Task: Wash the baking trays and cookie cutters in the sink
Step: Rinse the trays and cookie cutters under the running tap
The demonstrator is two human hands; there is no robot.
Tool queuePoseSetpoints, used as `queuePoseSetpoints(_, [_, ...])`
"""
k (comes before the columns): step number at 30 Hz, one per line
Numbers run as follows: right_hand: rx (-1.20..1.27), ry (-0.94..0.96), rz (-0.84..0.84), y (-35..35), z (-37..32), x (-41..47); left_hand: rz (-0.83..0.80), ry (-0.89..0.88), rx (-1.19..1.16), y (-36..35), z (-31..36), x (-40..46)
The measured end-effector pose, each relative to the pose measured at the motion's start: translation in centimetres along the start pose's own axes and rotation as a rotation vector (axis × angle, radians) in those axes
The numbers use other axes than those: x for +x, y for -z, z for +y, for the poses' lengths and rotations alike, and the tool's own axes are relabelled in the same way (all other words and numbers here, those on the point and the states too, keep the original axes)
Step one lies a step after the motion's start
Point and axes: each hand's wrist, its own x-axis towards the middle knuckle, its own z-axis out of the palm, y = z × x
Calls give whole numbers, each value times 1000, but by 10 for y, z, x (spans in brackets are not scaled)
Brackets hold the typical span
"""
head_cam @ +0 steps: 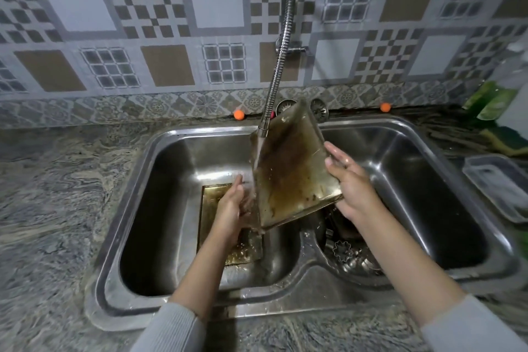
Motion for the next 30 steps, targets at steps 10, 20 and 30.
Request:
queuePoseSetpoints(10, [-799,251,164,29,-16,4,288,242,720,86,-65,28])
queuePoseSetpoints(20, [-1441,-76,-13,87,105,45,294,504,932,127,-116,54])
queuePoseSetpoints(30, [-1412,-223,-71,102,132,55,372,490,975,112,-106,52])
